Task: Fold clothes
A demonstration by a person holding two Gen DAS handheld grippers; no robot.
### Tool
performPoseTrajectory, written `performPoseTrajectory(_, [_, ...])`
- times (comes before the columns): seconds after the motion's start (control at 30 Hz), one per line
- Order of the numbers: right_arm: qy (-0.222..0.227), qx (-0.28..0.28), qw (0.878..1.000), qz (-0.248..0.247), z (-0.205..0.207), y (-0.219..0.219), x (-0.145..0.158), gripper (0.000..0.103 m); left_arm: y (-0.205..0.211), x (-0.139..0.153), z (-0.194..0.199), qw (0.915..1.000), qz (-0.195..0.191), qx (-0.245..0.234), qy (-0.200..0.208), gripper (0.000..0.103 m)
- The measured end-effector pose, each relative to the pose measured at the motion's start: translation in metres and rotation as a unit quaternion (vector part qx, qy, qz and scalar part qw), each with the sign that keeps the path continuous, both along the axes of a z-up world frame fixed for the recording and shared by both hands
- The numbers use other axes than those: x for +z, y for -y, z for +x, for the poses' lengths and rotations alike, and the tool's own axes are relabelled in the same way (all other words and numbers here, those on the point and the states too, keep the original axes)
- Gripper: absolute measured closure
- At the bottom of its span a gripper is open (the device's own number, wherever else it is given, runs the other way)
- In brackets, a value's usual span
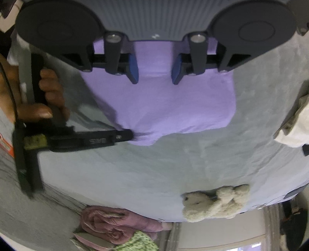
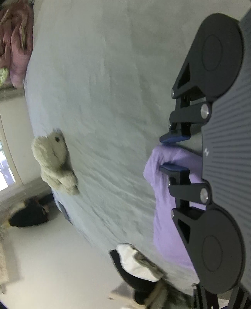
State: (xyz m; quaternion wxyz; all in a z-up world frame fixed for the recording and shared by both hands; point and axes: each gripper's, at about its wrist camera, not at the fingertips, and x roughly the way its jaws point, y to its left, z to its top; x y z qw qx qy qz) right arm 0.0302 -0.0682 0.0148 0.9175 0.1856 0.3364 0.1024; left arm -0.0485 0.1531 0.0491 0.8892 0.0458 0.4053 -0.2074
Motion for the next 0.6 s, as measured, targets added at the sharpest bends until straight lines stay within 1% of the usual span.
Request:
performPoseTrajectory(0.1, [-0.014,-0.039,0.995,0.090,-0.004,0.024,-0.008,0.076,-0.016,-0.001,0.005,0.9996,-0.006,0.026,-0.003,0.058])
performPoseTrajectory(0.17, [-0.022,-0.050,0.991,0.126,-0.005,0.035,-0.012,0.077,-0.024,-0.002,0.009,0.9992,-0.019,0.034,-0.008,0.059])
performPoseTrajectory(0.27, [-0.022,-0.062,0.990,0.124,-0.009,0.039,-0.007,0.076,-0.034,-0.003,0.014,0.9984,-0.037,0.041,-0.016,0.059])
performPoseTrajectory(0.3, [-0.023,-0.066,0.990,0.124,-0.011,0.040,-0.005,0.072,-0.035,-0.002,0.015,0.9983,-0.038,0.042,-0.015,0.059])
performPoseTrajectory(0.33, [-0.023,-0.069,0.989,0.129,-0.014,0.041,-0.003,0.070,-0.036,0.000,0.015,0.9982,-0.038,0.044,-0.013,0.059])
performPoseTrajectory(0.47, [-0.030,-0.066,0.986,0.149,-0.029,0.044,-0.008,0.070,-0.045,0.002,0.016,0.9972,-0.043,0.060,-0.009,0.058])
performPoseTrajectory(0.53, [-0.026,-0.061,0.986,0.153,-0.038,0.044,-0.011,0.071,-0.051,0.001,0.017,0.9962,-0.049,0.070,-0.011,0.058])
performPoseTrajectory(0.6, [-0.026,-0.058,0.985,0.162,-0.045,0.045,-0.011,0.071,-0.050,0.000,0.017,0.9962,-0.047,0.072,-0.011,0.058])
